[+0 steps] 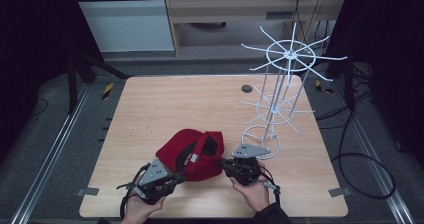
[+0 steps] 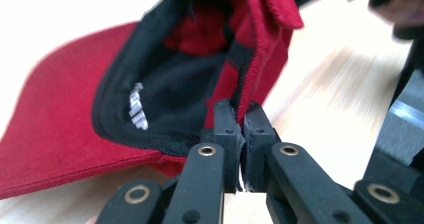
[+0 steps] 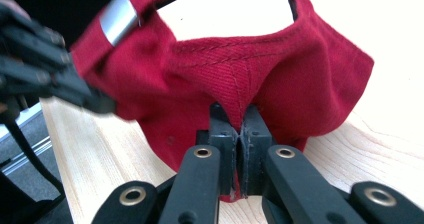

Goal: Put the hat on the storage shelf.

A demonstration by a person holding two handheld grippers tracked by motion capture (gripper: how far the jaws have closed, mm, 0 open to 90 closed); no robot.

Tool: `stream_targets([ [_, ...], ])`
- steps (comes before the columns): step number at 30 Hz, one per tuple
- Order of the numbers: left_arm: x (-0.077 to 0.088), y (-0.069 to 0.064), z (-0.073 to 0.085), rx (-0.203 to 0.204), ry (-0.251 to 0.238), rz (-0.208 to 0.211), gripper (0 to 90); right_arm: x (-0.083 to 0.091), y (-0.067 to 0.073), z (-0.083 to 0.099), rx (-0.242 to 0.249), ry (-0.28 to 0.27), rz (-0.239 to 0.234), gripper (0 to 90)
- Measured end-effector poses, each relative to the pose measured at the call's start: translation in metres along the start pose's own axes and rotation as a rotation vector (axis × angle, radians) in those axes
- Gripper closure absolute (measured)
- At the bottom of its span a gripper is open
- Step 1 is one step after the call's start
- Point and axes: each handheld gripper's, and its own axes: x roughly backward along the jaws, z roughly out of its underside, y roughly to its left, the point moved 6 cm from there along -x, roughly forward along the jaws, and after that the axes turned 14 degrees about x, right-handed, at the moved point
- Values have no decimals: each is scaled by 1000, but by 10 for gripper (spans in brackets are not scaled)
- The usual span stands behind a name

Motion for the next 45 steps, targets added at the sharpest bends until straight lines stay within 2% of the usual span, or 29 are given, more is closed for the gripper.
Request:
stream_targets([
  [1, 3, 0, -5, 9, -15, 7, 870, 0, 0, 0, 7, 0, -2, 860],
  [7, 13, 1, -29, 22, -69, 13, 870, 6, 1, -2, 55, -21, 24, 638],
  [8, 14, 1, -34, 24, -73, 11, 870, 6, 1, -2, 55, -21, 24, 638],
  [11, 19, 1, -55, 35, -104, 1, 870, 14, -3, -3, 68, -59, 44, 535],
  [12, 19, 1, -55, 35, -104, 1, 870, 14, -3, -3, 68, -59, 44, 535],
  [13, 22, 1, -67, 46, -127, 4, 870, 18, -3, -3, 78, -69, 51, 505],
  [14, 22, 1, -67, 46, -127, 4, 870, 18, -3, -3, 78, -69, 51, 505],
  [15, 23, 1, -74, 45, -135, -1, 870, 21, -4, -2, 96, -79, 65, 478],
  [18, 26, 1, -81, 47, -149, 7, 870, 22, -5, 1, 111, -75, 68, 447],
  [21, 32, 0, -90, 41, -167, 13, 870, 22, -8, 6, 133, -64, 93, 437],
  [24, 37, -3, -95, 29, -170, 38, 870, 16, -12, 8, 149, -58, 92, 417],
  [27, 43, -5, -100, 11, -162, 57, 870, 4, -16, 8, 192, -40, 121, 406],
  [30, 48, -7, -102, 1, -155, 72, 870, -6, -20, 5, 213, -46, 135, 398],
  [32, 49, -7, -102, -1, -146, 80, 870, -11, -21, 2, 214, -67, 127, 403],
  [33, 49, -7, -102, -2, -141, 85, 870, -14, -22, -2, 203, -98, 107, 467],
  [34, 49, -7, -102, 0, -141, 87, 870, -14, -22, -2, 203, -98, 107, 467],
  [35, 48, -7, -102, 3, -142, 86, 869, -16, -20, -5, 202, -104, 83, 662],
  [36, 48, -7, -102, 3, -142, 86, 869, -16, -20, -5, 202, -104, 83, 662],
  [37, 48, -5, -103, 7, -152, 74, 869, -15, -19, -6, 202, -104, 76, 719],
  [38, 47, -3, -104, 10, -160, 61, 867, -14, -15, -6, 197, -101, 47, 813],
  [39, 47, -1, -106, 14, -168, 47, 866, -12, -13, -6, 193, -95, 30, 854],
  [42, 46, 5, -110, 29, -192, 3, 862, -8, -6, -7, 174, -91, -18, 876],
  [45, 43, 14, -116, 27, -221, -91, 854, -4, 3, -11, 155, -91, -73, 878],
])
